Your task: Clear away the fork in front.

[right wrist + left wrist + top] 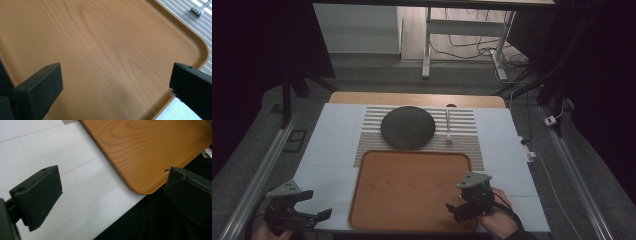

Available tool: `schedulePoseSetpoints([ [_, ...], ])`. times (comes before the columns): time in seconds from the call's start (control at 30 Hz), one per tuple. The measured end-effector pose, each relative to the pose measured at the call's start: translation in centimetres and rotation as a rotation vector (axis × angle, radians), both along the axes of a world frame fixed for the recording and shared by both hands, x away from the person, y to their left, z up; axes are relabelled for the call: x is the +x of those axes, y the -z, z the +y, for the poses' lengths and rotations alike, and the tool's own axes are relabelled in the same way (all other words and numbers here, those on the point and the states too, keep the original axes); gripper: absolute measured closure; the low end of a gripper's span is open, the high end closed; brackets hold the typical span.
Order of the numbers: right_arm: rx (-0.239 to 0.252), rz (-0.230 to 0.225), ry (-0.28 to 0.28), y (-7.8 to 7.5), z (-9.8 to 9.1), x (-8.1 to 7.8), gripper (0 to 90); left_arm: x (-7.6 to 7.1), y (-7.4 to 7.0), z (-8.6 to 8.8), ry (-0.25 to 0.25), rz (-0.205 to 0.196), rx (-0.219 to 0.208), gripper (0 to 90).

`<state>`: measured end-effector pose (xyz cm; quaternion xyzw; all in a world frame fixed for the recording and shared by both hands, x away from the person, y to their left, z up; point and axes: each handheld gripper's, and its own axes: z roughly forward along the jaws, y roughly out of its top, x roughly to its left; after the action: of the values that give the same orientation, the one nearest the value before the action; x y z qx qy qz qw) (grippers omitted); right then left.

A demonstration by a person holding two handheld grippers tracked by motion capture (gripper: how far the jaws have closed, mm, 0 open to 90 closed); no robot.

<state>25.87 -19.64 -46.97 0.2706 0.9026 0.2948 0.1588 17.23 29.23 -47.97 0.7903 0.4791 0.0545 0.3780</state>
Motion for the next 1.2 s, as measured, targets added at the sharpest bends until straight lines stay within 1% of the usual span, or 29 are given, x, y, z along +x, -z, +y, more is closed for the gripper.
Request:
schedulePoseSetpoints([
  [0.07,-0.029,-0.019,-0.005,0.3,0.6,0.6,0.0,0.0,0.0,0.0,0.0,0.001,0.0,0.8],
  [0.13,-0.047,-0.024,-0.003,0.4,0.8,1.0,0.0,0.0,0.0,0.0,0.0,0.001,0.001,0.8],
  [0.17,-0.047,-0.024,-0.003,0.4,0.8,1.0,0.0,0.0,0.0,0.0,0.0,0.001,0.001,0.8],
  [0.2,-0.056,-0.024,0.002,0.6,1.0,1.5,0.0,0.0,0.0,0.0,-0.001,0.002,0.002,0.9],
  [0.27,-0.069,-0.029,0.011,0.8,1.1,2.0,0.0,0.0,0.0,0.0,-0.001,0.003,0.003,0.9],
  [0.4,-0.082,-0.038,0.019,0.9,1.3,2.7,0.0,0.0,0.0,-0.1,-0.001,0.003,0.006,1.0],
  [0.43,-0.085,-0.047,0.023,0.9,1.4,3.3,0.0,0.0,0.0,-0.1,-0.001,0.004,0.006,1.0],
  [0.5,-0.093,-0.052,0.031,0.9,1.6,3.9,0.0,0.0,0.0,-0.1,-0.001,0.003,0.006,1.0],
  [0.53,-0.093,-0.052,0.031,0.9,1.6,3.9,0.0,0.0,0.0,0.0,-0.001,0.003,0.005,1.0],
  [0.6,-0.109,-0.061,0.046,1.0,1.7,4.8,0.0,0.0,0.0,0.0,-0.001,0.004,0.004,1.0],
  [0.63,-0.104,-0.06,0.047,1.0,1.8,5.2,0.0,0.0,0.0,0.0,-0.001,0.003,0.005,1.0],
  [0.7,-0.114,-0.069,0.056,1.1,1.8,5.8,0.0,0.0,0.0,0.0,0.0,0.004,0.005,1.0],
  [0.73,-0.114,-0.069,0.056,1.1,1.8,5.8,0.0,0.0,0.0,0.0,0.0,0.004,0.004,1.0],
  [0.77,-0.12,-0.081,0.065,1.1,1.9,6.5,0.0,0.0,0.0,0.0,0.0,0.004,0.005,1.0],
  [0.83,-0.134,-0.086,0.074,1.1,1.9,7.2,0.0,0.0,0.0,0.0,0.0,0.005,0.004,1.0],
  [0.87,-0.134,-0.086,0.074,1.1,1.9,7.2,0.0,0.0,0.0,0.0,0.0,0.005,0.004,1.0],
  [0.93,-0.14,-0.096,0.084,1.2,2.0,7.9,0.0,0.0,0.0,0.0,0.001,0.006,0.004,1.0],
  [0.97,-0.153,-0.103,0.091,1.3,2.1,8.5,0.0,0.0,0.0,0.0,0.001,0.006,0.004,1.1],
  [1.0,-0.153,-0.103,0.091,1.3,2.1,8.5,0.0,0.0,0.0,0.0,0.001,0.006,0.003,1.1],
  [1.1,-0.169,-0.112,0.106,1.3,2.2,9.6,0.0,0.0,0.0,0.0,0.0,0.006,0.004,1.1],
  [1.13,-0.169,-0.112,0.106,1.3,2.2,9.6,0.0,0.0,0.0,0.0,0.001,0.006,0.003,1.1],
  [1.17,-0.167,-0.118,0.121,1.3,2.2,10.1,0.0,0.0,0.0,0.0,0.001,0.006,0.003,1.1],
  [1.2,-0.167,-0.118,0.121,1.3,2.2,10.1,0.0,0.0,0.0,0.0,0.001,0.006,0.003,1.1],
])
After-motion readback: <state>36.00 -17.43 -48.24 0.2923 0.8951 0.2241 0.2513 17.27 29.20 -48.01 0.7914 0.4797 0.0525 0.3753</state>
